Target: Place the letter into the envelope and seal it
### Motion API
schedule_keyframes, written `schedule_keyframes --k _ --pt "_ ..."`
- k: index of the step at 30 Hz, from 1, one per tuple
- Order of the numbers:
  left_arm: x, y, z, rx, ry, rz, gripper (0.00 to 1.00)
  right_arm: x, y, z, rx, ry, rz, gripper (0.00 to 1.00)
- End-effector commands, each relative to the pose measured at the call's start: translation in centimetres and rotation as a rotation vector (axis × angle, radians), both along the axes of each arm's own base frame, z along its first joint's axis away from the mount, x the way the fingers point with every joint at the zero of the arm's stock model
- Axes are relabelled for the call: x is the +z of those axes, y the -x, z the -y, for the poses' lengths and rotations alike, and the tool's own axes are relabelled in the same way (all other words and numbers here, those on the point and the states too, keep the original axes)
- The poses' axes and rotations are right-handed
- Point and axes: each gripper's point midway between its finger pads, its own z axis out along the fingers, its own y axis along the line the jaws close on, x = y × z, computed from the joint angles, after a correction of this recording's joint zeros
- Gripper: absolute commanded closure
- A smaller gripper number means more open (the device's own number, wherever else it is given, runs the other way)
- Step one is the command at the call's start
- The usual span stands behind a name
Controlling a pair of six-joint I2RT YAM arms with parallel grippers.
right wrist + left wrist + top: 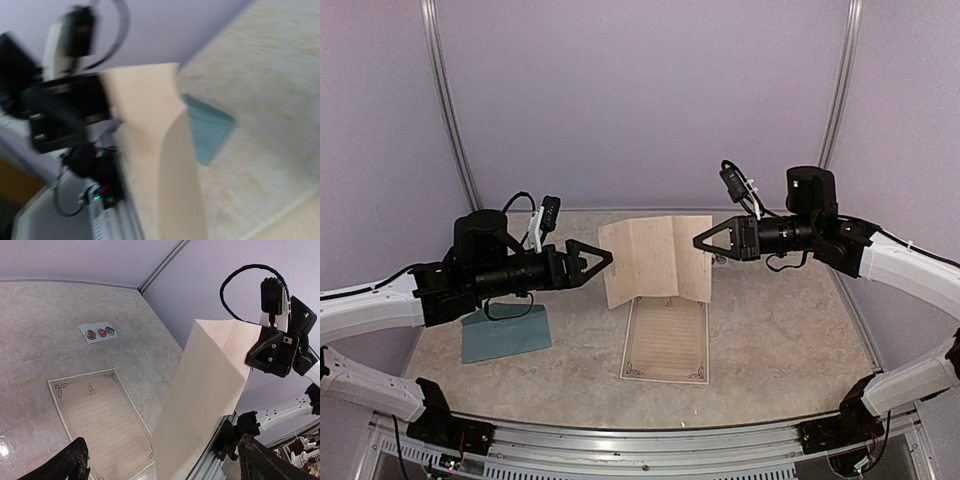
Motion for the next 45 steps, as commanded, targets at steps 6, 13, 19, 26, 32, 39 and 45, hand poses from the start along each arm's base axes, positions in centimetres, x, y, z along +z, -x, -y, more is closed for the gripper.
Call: schedule_keyframes --k 6,13,19,26,32,39,45 --pt "3.3 2.5 0.9 -0.125 0.144 0.045 0.07 5.0 3.6 -1.7 0.177 -0.110 0.109 1.00" --pt "2.9 2.8 1.3 -0.143 0.139 0.042 0.55 5.0 4.2 -2.3 0.200 -0.112 0.106 1.00" --pt "2.6 2.3 2.0 -0.134 0.139 0.034 0.82 5.1 4.7 -2.6 0.211 -0.110 0.112 1.00" --pt "2.6 2.8 1.8 -0.152 0.132 0.059 1.00 4.9 0.3 0.1 -0.108 -0.073 0.151 0.31" --pt "3.7 4.3 1.6 -0.224 0.157 0.102 1.00 3.8 -2.9 4.9 -0.374 -0.107 0.098 0.15" --pt "5.5 5.4 1.1 -0.257 0.201 0.155 1.00 -2.2 -4.7 5.9 -0.435 0.026 -0.037 0.13" --pt "5.9 5.4 1.0 -0.247 0.214 0.151 1.00 -1.3 -0.3 0.5 -0.072 -0.029 0.004 0.13"
